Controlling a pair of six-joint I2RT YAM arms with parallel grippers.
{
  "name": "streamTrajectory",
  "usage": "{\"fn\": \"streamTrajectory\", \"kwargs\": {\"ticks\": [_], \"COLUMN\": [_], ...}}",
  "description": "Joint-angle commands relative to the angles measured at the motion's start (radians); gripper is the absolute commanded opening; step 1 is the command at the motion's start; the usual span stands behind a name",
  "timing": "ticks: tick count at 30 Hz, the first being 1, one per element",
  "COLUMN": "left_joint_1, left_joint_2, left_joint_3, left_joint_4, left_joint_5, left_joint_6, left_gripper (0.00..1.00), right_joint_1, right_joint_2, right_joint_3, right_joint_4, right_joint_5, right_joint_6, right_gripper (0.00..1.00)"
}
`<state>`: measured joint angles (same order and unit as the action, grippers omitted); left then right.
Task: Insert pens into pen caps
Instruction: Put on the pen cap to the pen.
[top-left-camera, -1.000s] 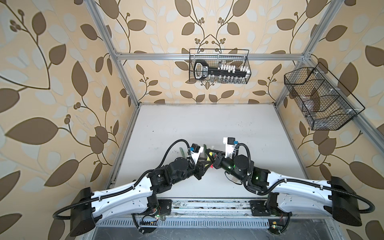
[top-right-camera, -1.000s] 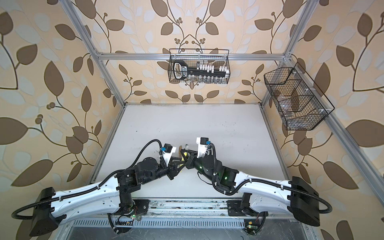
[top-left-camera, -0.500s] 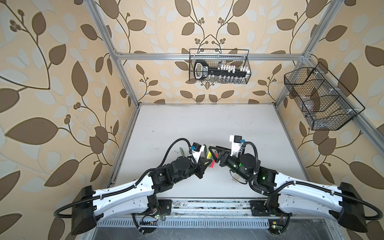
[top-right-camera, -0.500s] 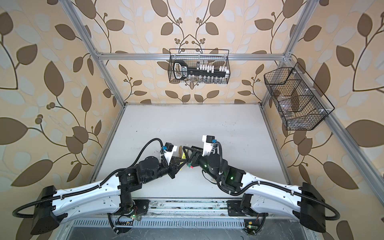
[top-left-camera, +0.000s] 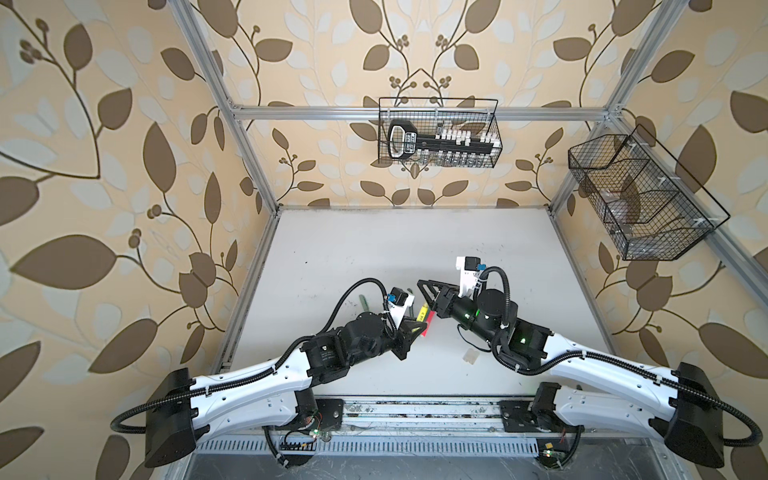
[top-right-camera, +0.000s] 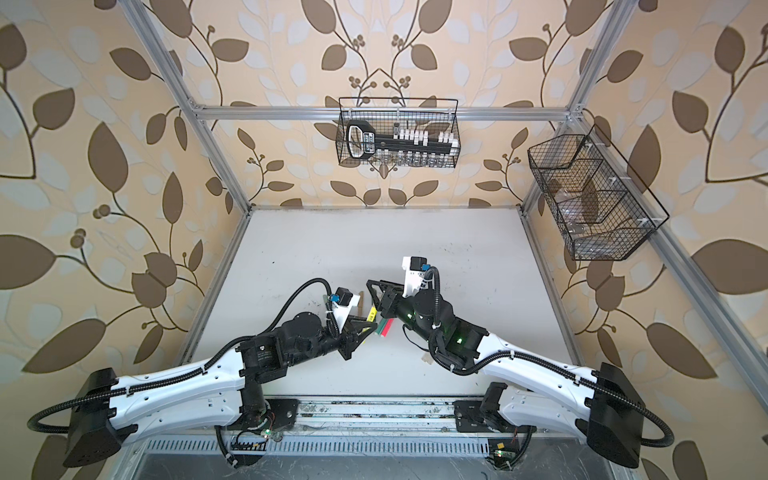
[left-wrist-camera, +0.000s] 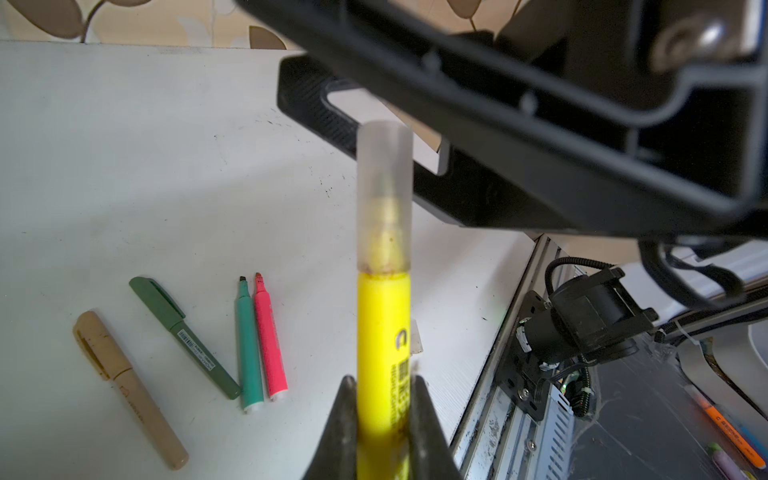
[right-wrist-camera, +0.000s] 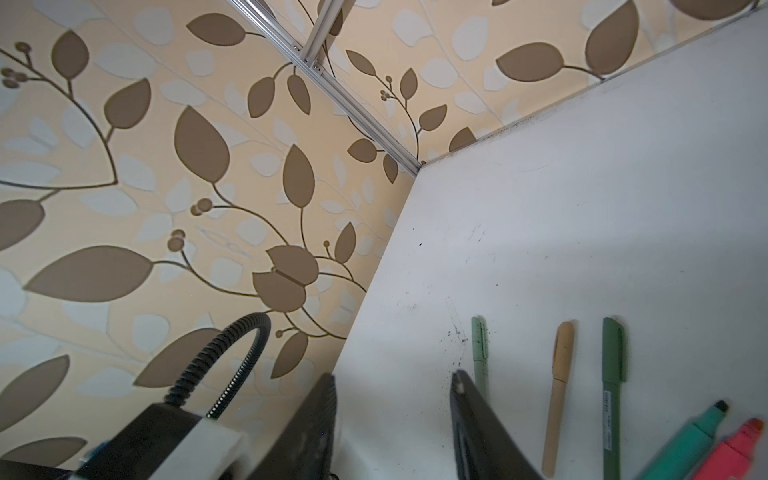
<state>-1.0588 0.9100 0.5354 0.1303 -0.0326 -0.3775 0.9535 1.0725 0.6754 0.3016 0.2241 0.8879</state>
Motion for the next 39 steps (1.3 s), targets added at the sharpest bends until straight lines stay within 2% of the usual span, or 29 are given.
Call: {"fn": "streamTrajectory", "kwargs": {"ticks": [1,5,9,15,17,19,21,25,31,35,39], "left_joint_1": [0.004,0.005,0.004,0.064,0.138,0.250,0.308,0.312,0.312,0.313,0.313], "left_joint_2": [-0.003,0.006,0.024,0.048,0.053,0.069,0.084,0.120,0.145,0.150,0.136], "left_joint_3": [0.025,0.047,0.085,0.157,0.180,0.210,0.247,0.359,0.372,0.405,0.437], "left_joint_4": [0.022,0.007,-0.006,0.035,0.068,0.109,0.131,0.009,0.052,0.051,-0.037], "left_joint_5": [-0.003,-0.035,-0.084,-0.136,-0.069,0.100,0.186,0.060,-0.213,-0.286,-0.232], "left_joint_6": [0.014,0.007,0.018,0.048,0.036,-0.015,-0.037,0.038,0.152,0.157,0.143], "left_gripper": [0.00,0.00,0.00,0.00,0.00,0.00,0.00,0.00,0.00,0.00,0.00], "right_joint_1": [0.005,0.026,0.040,0.084,0.105,0.122,0.134,0.154,0.227,0.274,0.239], "right_joint_2": [0.019,0.018,0.017,0.021,0.018,0.008,0.005,0.032,0.118,0.159,0.143], "right_joint_3": [0.027,0.015,-0.008,-0.040,-0.062,-0.095,-0.118,-0.124,-0.088,-0.049,-0.051], "right_joint_4": [-0.017,-0.033,-0.038,0.002,0.044,0.092,0.130,0.181,0.223,0.222,0.172], "right_joint_5": [-0.022,0.001,0.014,0.011,0.000,0.008,0.004,-0.031,-0.047,-0.029,0.002], "right_joint_6": [-0.002,-0.003,0.010,0.005,-0.005,-0.007,-0.013,-0.004,0.065,0.057,0.034], "right_gripper": [0.31,0.20,0.01,0.00,0.00,0.00,0.00,0.00,0.00,0.00,0.00]}}
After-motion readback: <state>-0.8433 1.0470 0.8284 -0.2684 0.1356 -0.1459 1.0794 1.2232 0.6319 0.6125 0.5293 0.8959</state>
